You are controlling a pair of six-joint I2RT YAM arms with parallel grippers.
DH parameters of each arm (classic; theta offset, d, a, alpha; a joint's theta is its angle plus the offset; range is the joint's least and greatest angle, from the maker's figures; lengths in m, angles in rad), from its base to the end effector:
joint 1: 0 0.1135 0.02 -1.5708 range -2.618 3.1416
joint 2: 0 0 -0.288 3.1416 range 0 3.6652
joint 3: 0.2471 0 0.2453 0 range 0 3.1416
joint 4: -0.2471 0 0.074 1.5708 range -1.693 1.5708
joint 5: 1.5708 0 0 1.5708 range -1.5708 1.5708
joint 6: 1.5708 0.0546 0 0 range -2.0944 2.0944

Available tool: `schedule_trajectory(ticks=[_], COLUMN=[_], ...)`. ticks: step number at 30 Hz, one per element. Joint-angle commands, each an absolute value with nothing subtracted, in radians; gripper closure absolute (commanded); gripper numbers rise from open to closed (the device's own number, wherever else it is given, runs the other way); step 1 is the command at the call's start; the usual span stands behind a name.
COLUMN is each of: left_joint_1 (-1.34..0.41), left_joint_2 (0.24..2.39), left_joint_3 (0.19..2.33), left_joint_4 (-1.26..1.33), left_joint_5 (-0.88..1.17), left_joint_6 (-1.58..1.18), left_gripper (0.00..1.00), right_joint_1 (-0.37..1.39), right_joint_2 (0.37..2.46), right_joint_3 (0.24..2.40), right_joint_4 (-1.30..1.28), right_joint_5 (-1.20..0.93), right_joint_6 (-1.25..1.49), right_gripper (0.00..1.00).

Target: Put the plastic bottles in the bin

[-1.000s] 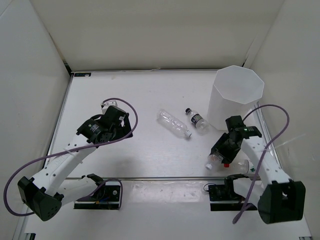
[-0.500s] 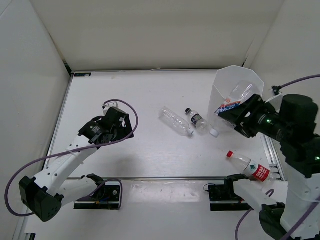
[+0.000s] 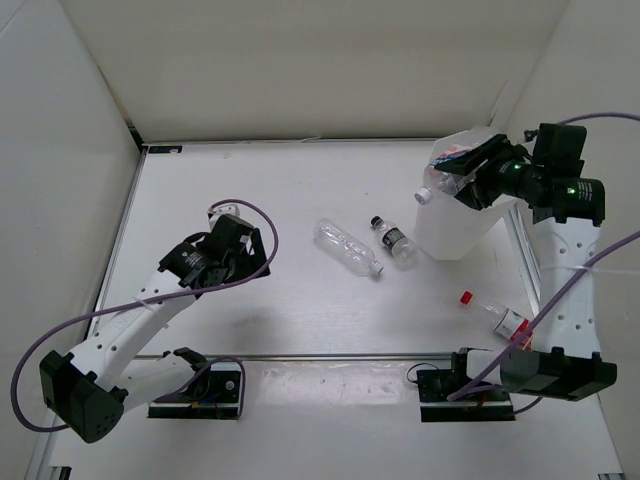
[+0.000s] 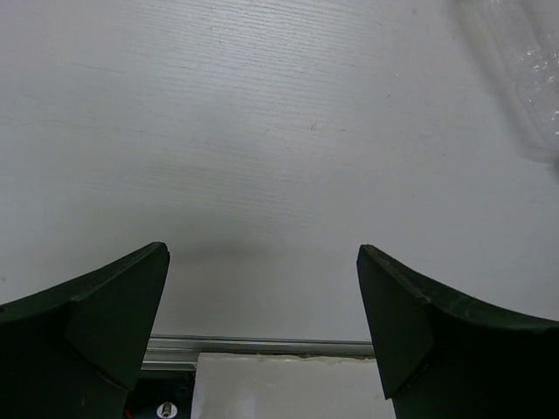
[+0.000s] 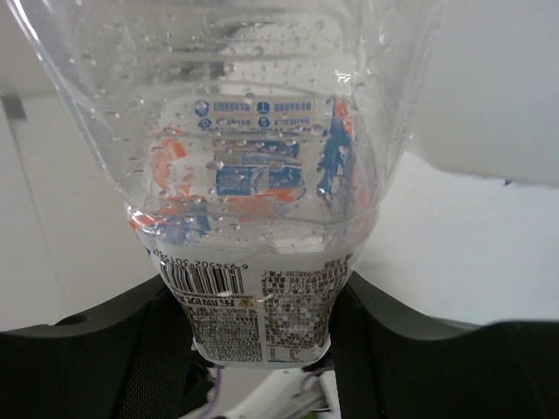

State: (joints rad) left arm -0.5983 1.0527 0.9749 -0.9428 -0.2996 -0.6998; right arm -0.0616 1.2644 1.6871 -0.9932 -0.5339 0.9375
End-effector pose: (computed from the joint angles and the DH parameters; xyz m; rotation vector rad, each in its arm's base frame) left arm 0.1621 -0.0910 0.2975 -0.2355 2.5163 -0.1272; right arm 0.2286 0.0137 0.4750 0.7736 2.1113 1.0662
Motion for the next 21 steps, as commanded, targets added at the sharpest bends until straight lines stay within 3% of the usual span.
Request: schedule_trajectory(ticks=[1, 3, 6, 8, 9, 14, 17, 21], left_joint_1=[-0.595, -0.595, -0.595, -0.595, -0.595, -0.595, -0.595, -0.595], left_joint_2=[1.028, 1.006, 0.997, 0.997, 0.997, 1.019, 1.052, 1.133], left_joint_3=[0.991, 0.960, 0.951, 0.942, 0.942, 0.956, 1.002, 1.104], left_joint_4=[-0.963, -0.963, -0.963, -0.963, -0.963, -0.951, -0.910, -0.874], left_joint_5=[-0.333, -0.342, -0.342, -0.342, -0.342, -0.342, -0.324, -0.249], left_joint_6=[-0.689, -0.689, -0.689, -0.689, -0.689, -0.669, -0.622, -0.611], left_gripper=[0.00, 0.00, 0.00, 0.00, 0.00, 0.00, 0.00, 0.00], right_joint_1=[-0.149, -0.179, -0.212, -0.239, -0.250, -0.336, -0.388, -0.428], right_joint_2=[1.218, 1.232, 1.275, 1.284, 1.293, 1.279, 1.233, 1.142], right_joint_3=[1.623, 1.623, 1.675, 1.684, 1.684, 1.739, 1.813, 1.740], right_joint_4=[-0.822, -0.785, -0.785, -0.785, -0.785, -0.820, -0.977, -1.029], right_joint_5=[-0.698, -0.724, -0.748, -0.762, -0.775, -0.822, -0.737, -0.727], right_joint_6=[1.032, 1.060, 1.069, 1.069, 1.081, 1.065, 0.968, 0.913], right_gripper=[0.82, 0.81, 0.55, 0.08, 0.00, 0.00, 0.00, 0.00])
